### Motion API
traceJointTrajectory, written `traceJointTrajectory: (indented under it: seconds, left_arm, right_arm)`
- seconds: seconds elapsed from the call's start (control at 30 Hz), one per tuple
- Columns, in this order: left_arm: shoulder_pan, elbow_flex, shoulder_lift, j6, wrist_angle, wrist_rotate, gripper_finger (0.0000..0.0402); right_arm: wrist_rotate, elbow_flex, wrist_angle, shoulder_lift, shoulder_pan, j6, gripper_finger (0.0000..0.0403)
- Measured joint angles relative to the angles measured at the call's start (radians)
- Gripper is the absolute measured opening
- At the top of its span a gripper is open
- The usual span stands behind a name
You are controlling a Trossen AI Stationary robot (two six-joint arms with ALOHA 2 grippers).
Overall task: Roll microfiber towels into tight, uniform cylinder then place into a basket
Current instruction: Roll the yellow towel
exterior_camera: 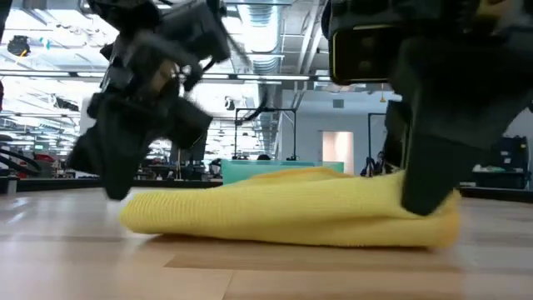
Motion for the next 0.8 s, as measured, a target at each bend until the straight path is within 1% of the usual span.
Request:
traceJointTrajectory:
  seconds: [0.1, 0.17, 0.27, 0.37, 0.47, 0.57, 0.63, 0.7, 0.8]
  left_arm:
    - [-0.033, 0.036, -0.008, 0.196, 0.01, -0.03, 0.0015]
    - [-0.07, 0.063, -0.008, 0.337, -0.006, -0.089, 0.0009]
    - [-0.146, 0.102, -0.008, 0.594, -0.01, -0.205, 0.0002]
    - [-0.237, 0.122, -0.008, 0.768, -0.005, -0.347, 0.0003]
    - [-0.32, 0.127, -0.008, 0.869, -0.003, -0.506, 0.0006]
    - [-0.393, 0.127, -0.008, 0.947, -0.002, -0.65, 0.0006]
    - [-0.428, 0.127, -0.008, 0.987, 0.011, -0.723, 0.0006]
    - [-0.449, 0.128, -0.008, 1.027, 0.033, -0.746, 0.0006]
    - [-0.458, 0.128, -0.008, 1.084, 0.063, -0.746, 0.0008]
  right_arm:
    - [-0.001, 0.0, 0.006, 0.0, -0.008, -0.002, 0.0023]
    - [0.0, 0.0, 0.01, 0.0, -0.01, -0.021, 0.0014]
    - [0.008, 0.0, 0.026, 0.0, -0.019, -0.04, 0.0007]
    - [0.01, 0.0, 0.06, 0.0, -0.019, -0.031, 0.0013]
    - [0.01, 0.0, 0.089, 0.0, -0.011, -0.028, 0.0018]
    - [0.01, 0.001, 0.107, 0.0, -0.01, -0.027, 0.0013]
    - [0.01, 0.001, 0.118, 0.0, -0.013, -0.027, 0.0008]
    - [0.01, 0.001, 0.128, 0.0, -0.02, -0.026, 0.0009]
    - [0.01, 0.002, 0.127, 0.0, -0.028, -0.009, 0.0017]
